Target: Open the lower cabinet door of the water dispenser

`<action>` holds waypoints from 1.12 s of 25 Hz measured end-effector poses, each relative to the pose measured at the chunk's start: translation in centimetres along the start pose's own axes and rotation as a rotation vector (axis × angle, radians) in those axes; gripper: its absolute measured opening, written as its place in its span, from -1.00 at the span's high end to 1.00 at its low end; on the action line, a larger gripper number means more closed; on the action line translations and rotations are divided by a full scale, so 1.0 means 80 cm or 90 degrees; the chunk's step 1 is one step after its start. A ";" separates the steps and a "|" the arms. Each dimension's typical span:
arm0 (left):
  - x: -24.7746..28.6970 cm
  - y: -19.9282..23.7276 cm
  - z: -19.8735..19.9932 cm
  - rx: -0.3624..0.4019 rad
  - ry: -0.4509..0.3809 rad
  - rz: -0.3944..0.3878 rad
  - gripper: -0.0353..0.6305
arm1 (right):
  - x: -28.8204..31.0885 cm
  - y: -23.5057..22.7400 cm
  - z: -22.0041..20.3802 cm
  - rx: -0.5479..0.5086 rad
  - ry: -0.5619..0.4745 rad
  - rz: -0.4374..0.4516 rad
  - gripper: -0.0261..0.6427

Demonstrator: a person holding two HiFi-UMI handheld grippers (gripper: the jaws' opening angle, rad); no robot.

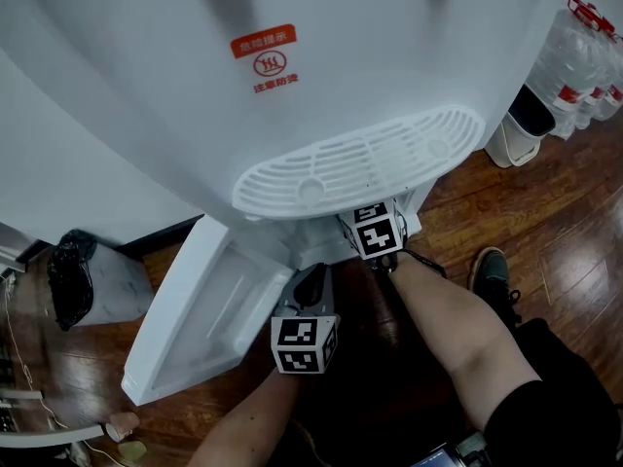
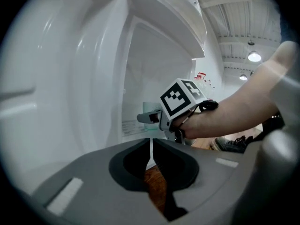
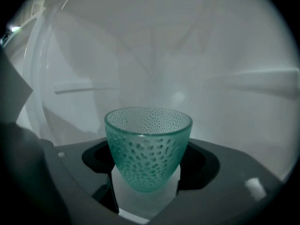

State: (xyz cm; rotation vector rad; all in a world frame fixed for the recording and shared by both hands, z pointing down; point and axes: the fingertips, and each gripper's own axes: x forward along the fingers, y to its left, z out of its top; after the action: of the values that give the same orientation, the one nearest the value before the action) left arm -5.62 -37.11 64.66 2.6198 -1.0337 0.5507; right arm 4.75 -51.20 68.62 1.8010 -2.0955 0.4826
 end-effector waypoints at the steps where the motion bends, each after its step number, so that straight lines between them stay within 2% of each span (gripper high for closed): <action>1: 0.000 -0.004 0.001 0.000 -0.001 -0.005 0.89 | 0.002 -0.001 0.001 0.003 0.001 -0.001 -0.20; 4: -0.005 -0.007 -0.002 0.026 0.001 -0.009 0.89 | 0.010 -0.002 0.004 0.007 0.001 -0.003 -0.20; 9: -0.017 -0.009 0.005 0.042 0.000 -0.029 0.89 | 0.021 -0.003 0.003 0.024 0.003 -0.012 -0.20; 13: -0.017 -0.015 0.009 0.027 -0.008 -0.031 0.89 | 0.014 -0.003 0.007 0.017 -0.002 -0.019 -0.22; 17: -0.017 -0.030 0.002 0.054 -0.007 -0.047 0.89 | 0.011 0.003 -0.005 -0.001 0.018 -0.003 -0.25; 19: -0.018 -0.036 -0.003 0.074 0.001 -0.057 0.89 | 0.010 0.006 -0.015 0.002 0.037 0.005 -0.33; 23: -0.023 -0.036 -0.001 0.072 -0.001 -0.053 0.89 | 0.004 0.001 -0.023 0.009 0.045 -0.005 -0.35; 25: -0.024 -0.036 0.000 0.077 -0.001 -0.053 0.89 | 0.000 0.000 -0.027 0.014 0.051 -0.015 -0.33; 28: -0.025 -0.036 0.000 0.086 0.002 -0.055 0.89 | -0.005 0.003 -0.033 0.014 0.054 -0.024 -0.09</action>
State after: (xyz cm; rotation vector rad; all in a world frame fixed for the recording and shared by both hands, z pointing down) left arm -4.93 -33.90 63.45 2.7649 -0.9067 0.6235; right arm 4.68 -49.61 70.81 1.7966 -2.0036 0.5635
